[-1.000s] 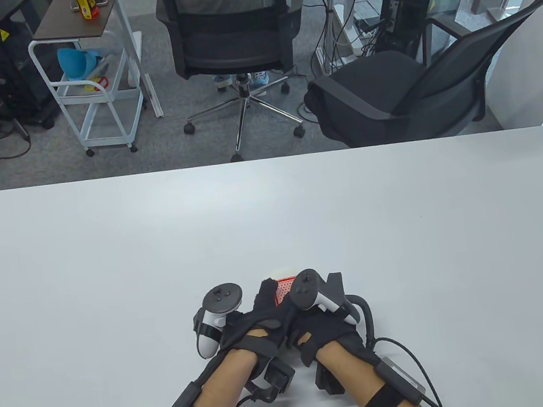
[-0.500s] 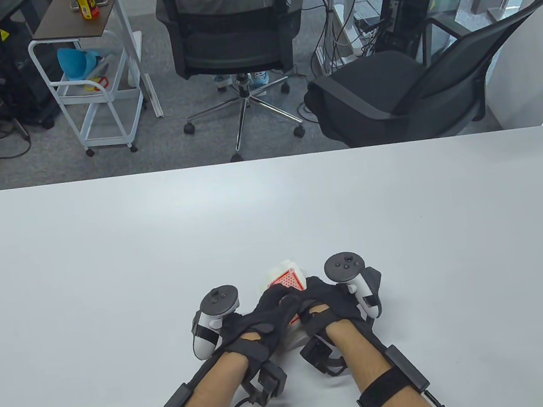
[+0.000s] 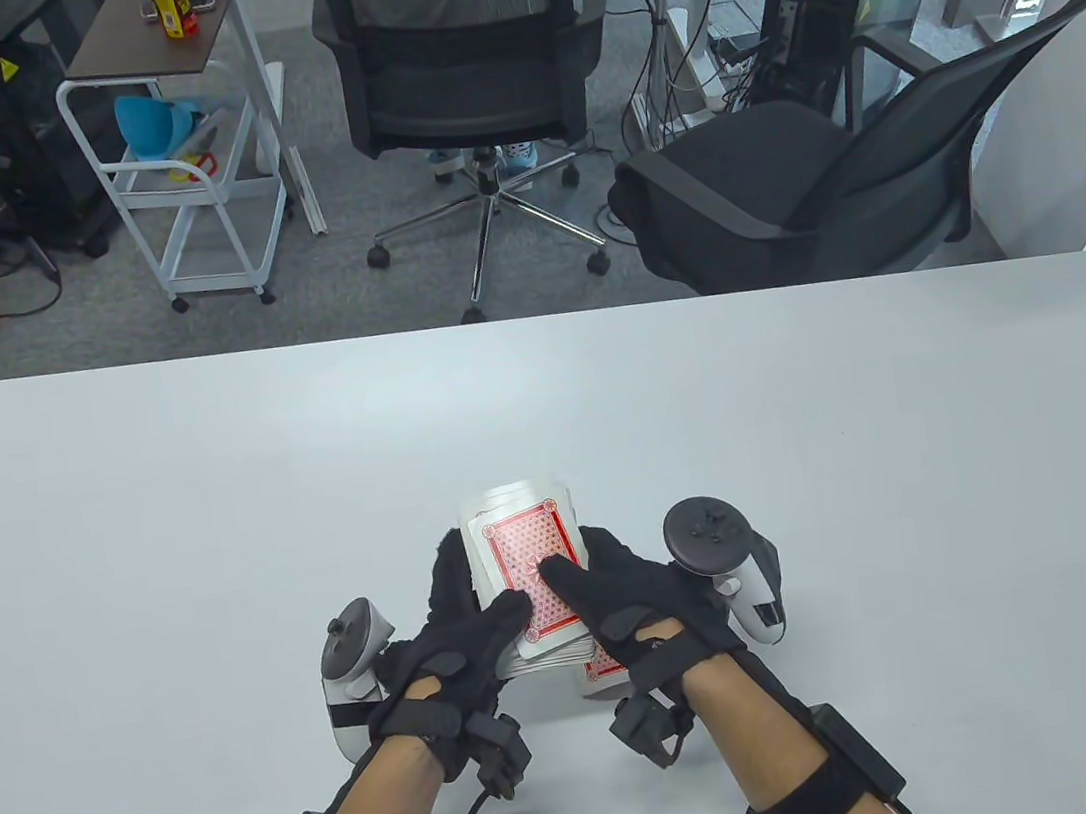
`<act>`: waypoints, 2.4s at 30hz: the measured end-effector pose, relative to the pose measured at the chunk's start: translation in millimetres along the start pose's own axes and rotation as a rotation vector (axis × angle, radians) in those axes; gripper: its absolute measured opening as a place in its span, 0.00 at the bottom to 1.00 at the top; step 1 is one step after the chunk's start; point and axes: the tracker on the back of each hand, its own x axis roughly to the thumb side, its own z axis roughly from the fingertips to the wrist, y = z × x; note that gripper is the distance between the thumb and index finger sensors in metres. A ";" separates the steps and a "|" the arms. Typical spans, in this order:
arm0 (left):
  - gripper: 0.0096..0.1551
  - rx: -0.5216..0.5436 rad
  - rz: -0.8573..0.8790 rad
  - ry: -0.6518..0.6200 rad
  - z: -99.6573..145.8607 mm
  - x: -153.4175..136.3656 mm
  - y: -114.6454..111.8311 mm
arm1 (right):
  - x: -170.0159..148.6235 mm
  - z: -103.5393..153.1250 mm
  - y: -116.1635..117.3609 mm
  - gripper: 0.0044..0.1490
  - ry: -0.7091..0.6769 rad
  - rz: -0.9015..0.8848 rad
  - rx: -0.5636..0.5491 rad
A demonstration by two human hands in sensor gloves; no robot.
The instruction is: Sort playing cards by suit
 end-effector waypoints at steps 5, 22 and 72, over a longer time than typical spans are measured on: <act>0.57 0.086 0.074 -0.045 1.2 -0.8 18.3 | -27.7 -12.6 -10.6 0.50 0.229 0.256 -0.191; 0.61 -0.008 0.216 -0.032 2.0 -5.2 28.7 | -38.6 -32.8 40.6 0.54 0.335 0.841 -0.135; 0.72 -0.299 0.192 -0.024 -3.7 -22.8 -38.1 | 17.1 59.8 51.3 0.39 -0.590 0.710 -0.542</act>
